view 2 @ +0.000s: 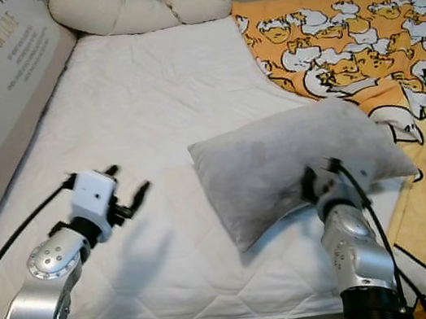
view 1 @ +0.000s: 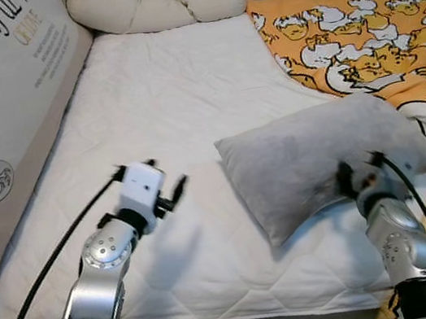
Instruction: Clean up the room
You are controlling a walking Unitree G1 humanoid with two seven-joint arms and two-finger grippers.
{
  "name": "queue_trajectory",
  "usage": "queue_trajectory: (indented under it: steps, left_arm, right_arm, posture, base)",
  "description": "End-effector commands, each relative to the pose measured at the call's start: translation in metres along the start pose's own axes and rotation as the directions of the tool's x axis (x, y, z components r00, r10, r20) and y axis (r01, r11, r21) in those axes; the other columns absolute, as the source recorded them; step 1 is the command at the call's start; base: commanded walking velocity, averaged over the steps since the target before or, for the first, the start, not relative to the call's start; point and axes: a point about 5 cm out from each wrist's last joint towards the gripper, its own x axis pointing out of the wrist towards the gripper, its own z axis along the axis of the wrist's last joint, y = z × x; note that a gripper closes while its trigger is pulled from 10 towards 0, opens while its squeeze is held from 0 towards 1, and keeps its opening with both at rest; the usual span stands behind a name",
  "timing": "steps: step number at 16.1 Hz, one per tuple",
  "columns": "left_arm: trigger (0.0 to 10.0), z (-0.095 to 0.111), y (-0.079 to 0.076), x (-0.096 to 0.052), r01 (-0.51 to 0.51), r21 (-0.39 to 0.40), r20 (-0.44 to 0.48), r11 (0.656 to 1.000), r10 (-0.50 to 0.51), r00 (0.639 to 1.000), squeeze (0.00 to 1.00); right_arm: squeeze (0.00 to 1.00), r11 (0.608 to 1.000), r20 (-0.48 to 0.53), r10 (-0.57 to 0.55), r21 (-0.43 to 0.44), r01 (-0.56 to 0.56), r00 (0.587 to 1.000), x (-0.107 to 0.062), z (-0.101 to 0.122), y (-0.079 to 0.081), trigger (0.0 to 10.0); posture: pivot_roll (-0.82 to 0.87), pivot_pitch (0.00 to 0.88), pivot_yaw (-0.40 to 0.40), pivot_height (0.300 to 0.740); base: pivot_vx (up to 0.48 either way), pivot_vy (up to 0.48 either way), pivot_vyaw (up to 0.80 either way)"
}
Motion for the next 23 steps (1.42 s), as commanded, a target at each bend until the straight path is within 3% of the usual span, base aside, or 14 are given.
queue_trajectory:
  steps: [1,2,5,6,7,9,10,11,16,18,23]
  left_arm:
    - [10.0,0.004,-0.003,-0.001,0.045,0.02,0.018,0.999,-0.046,0.999,0.0]
    - [10.0,0.004,-0.006,-0.001,0.118,0.043,0.011,0.992,-0.119,0.993,0.0]
    - [10.0,0.005,-0.011,-0.001,0.189,0.065,0.01,0.98,-0.19,0.982,0.0]
    - [10.0,0.004,-0.013,-0.002,0.24,0.069,0.002,0.968,-0.241,0.971,0.0]
    - [10.0,0.003,-0.016,-0.003,0.286,0.067,-0.011,0.956,-0.286,0.958,0.0]
    - [10.0,0.001,-0.017,-0.004,0.329,0.076,-0.032,0.941,-0.328,0.944,0.0]
    - [10.0,-0.001,-0.015,-0.003,0.343,0.094,-0.045,0.935,-0.34,0.939,0.0]
    - [10.0,0.0,-0.014,-0.003,0.344,0.097,-0.045,0.934,-0.341,0.939,0.0]
    - [10.0,-0.003,-0.019,-0.008,0.422,0.073,-0.066,0.904,-0.418,0.906,0.0]
    - [10.0,-0.007,-0.017,-0.015,0.458,0.045,-0.093,0.888,-0.453,0.887,0.0]
    - [10.0,-0.012,-0.012,-0.02,0.451,0.043,-0.123,0.891,-0.444,0.888,0.0]
  right_arm:
    - [1.0,0.998,-0.046,-0.026,0.064,0.029,0.999,0.002,-0.003,-0.003,10.0]
    - [1.0,0.979,-0.135,0.011,0.204,0.017,0.991,0.003,-0.014,-0.003,10.0]
    - [1.0,0.938,-0.132,0.106,0.342,-0.055,0.986,0.007,-0.017,0.004,10.0]
    - [0.46,0.906,-0.123,0.134,0.417,-0.072,0.983,0.013,-0.018,0.004,10.0]
    - [0.0,0.872,-0.118,0.169,0.481,-0.092,0.978,0.017,-0.019,0.006,10.0]
    - [0.0,0.825,-0.107,0.192,0.556,-0.101,0.975,0.022,-0.021,0.006,10.0]
    - [0.0,0.791,-0.096,0.186,0.605,-0.091,0.978,0.027,-0.019,0.004,2.6]
    - [0.0,0.802,-0.086,0.181,0.59,-0.097,0.98,0.029,-0.017,0.005,0.0]
    - [0.0,0.793,-0.026,0.207,0.59,-0.152,0.978,0.036,-0.008,0.01,0.0]
    - [0.0,0.794,-0.065,0.184,0.598,-0.11,0.981,0.039,-0.007,0.013,0.0]
    - [0.0,0.801,-0.056,0.173,0.589,-0.107,0.983,0.042,-0.005,0.014,0.0]
  posture:
    - [0.01,0.0,-0.033,0.74]
    - [0.01,0.0,-0.032,0.74]
    - [0.02,0.0,-0.034,0.74]
    - [0.02,0.0,-0.031,0.74]
    - [0.01,0.0,-0.028,0.74]
    - [0.01,0.0,-0.025,0.74]
    - [0.02,0.0,-0.025,0.74]
    - [0.02,0.0,-0.025,0.74]
    - [0.03,0.0,-0.031,0.74]
    - [0.04,0.0,-0.034,0.74]
    - [0.04,0.0,-0.034,0.74]
  base:
    - [0.0,0.0,0.0]
    - [0.0,0.0,0.0]
    - [0.0,0.0,0.0]
    - [0.0,0.0,0.0]
    - [0.0,0.0,0.0]
    - [0.0,0.0,0.0]
    - [0.0,0.0,0.0]
    - [0.0,0.0,0.0]
    - [0.0,0.0,0.0]
    - [0.0,0.0,0.0]
    - [0.0,0.0,0.0]
